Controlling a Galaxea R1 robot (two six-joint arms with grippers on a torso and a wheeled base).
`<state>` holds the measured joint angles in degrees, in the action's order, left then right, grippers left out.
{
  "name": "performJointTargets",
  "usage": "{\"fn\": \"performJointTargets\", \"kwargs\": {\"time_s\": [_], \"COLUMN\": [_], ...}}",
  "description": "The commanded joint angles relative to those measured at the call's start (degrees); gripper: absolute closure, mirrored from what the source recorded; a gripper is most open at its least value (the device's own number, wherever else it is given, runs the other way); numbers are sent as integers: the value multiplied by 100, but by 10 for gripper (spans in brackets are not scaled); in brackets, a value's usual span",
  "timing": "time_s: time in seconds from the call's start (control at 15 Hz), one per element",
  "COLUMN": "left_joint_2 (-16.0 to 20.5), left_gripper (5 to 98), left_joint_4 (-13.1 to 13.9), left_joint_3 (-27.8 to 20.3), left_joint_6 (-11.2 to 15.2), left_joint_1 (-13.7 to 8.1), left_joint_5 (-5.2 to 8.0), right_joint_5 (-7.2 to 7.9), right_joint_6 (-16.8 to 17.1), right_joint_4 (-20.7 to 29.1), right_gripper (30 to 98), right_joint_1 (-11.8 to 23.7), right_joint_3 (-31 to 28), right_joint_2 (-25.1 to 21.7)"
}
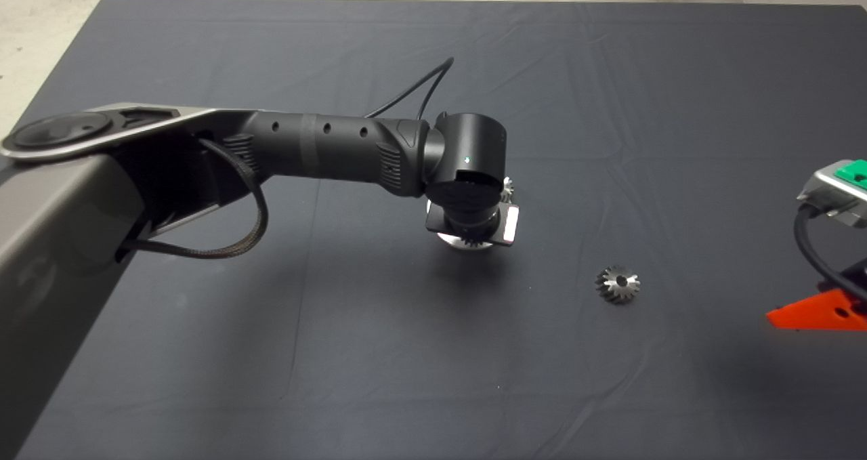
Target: Remove an incorrectly installed larger gear and replace it with the correct smaller gear
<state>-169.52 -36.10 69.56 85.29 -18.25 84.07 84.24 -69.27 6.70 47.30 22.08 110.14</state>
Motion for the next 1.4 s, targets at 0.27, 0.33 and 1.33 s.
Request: {"fn": "performJointTargets", "kwargs": {"time_s": [0.27, 0.33, 1.33], "left_joint_2": [-11, -16, 3227], "left_gripper": [687, 687, 481], "left_joint_4": [15, 24, 2317], "left_joint_3": [-58, -67, -4146], "left_joint_6": [-21, -21, 559], "left_joint_1": [-100, -109, -2155], "left_joint_5": [8, -14, 302], "right_joint_5": [-4, -12, -21], "right_joint_6": [-34, -34, -43], "right_joint_4": [191, 191, 191], "right_gripper": [604, 604, 601], "right_joint_1": [87, 87, 87], "right_joint_3": [-21, -21, -21], "right_joint_2": [-5, -5, 56]}}
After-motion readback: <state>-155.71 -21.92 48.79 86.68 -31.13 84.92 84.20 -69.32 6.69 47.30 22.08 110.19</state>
